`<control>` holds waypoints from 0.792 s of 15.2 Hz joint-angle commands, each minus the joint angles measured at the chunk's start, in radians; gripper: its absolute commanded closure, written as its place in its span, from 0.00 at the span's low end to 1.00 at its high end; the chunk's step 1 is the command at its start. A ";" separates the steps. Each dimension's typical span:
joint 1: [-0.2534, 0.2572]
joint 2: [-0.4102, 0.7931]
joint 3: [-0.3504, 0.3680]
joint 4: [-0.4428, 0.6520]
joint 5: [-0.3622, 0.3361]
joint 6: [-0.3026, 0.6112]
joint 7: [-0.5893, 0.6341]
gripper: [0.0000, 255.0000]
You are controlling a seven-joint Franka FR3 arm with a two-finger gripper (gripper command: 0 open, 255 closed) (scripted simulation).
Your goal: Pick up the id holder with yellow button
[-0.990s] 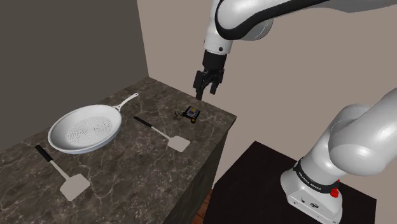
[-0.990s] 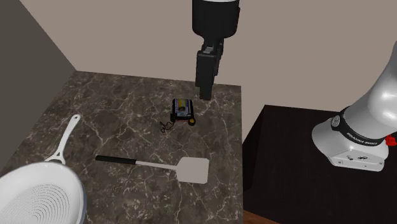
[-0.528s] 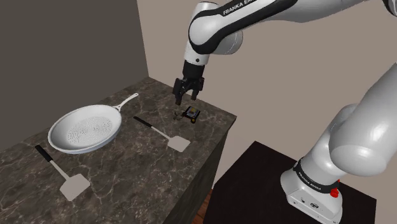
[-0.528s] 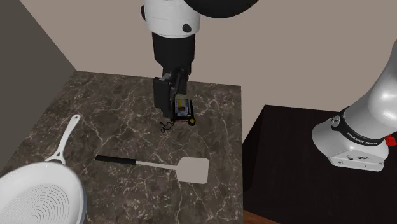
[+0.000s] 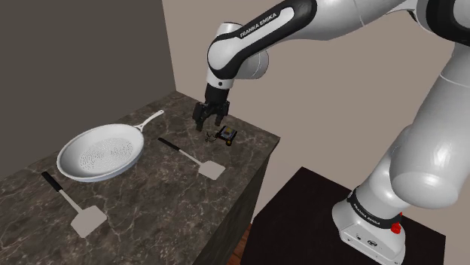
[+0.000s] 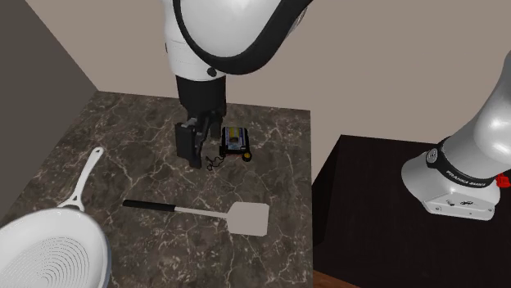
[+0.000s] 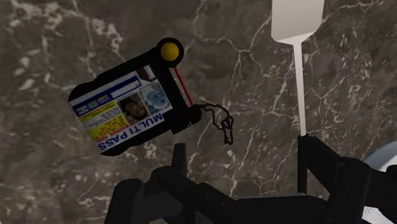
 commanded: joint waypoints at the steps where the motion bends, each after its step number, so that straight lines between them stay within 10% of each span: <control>1: 0.001 0.017 0.001 -0.007 0.005 0.024 -0.009 0.00; 5: 0.002 0.039 0.003 -0.016 0.012 0.053 -0.020 0.00; 6: 0.002 0.039 0.003 -0.016 0.012 0.054 -0.020 1.00; 12: 0.001 0.038 0.003 -0.016 0.012 0.053 -0.021 1.00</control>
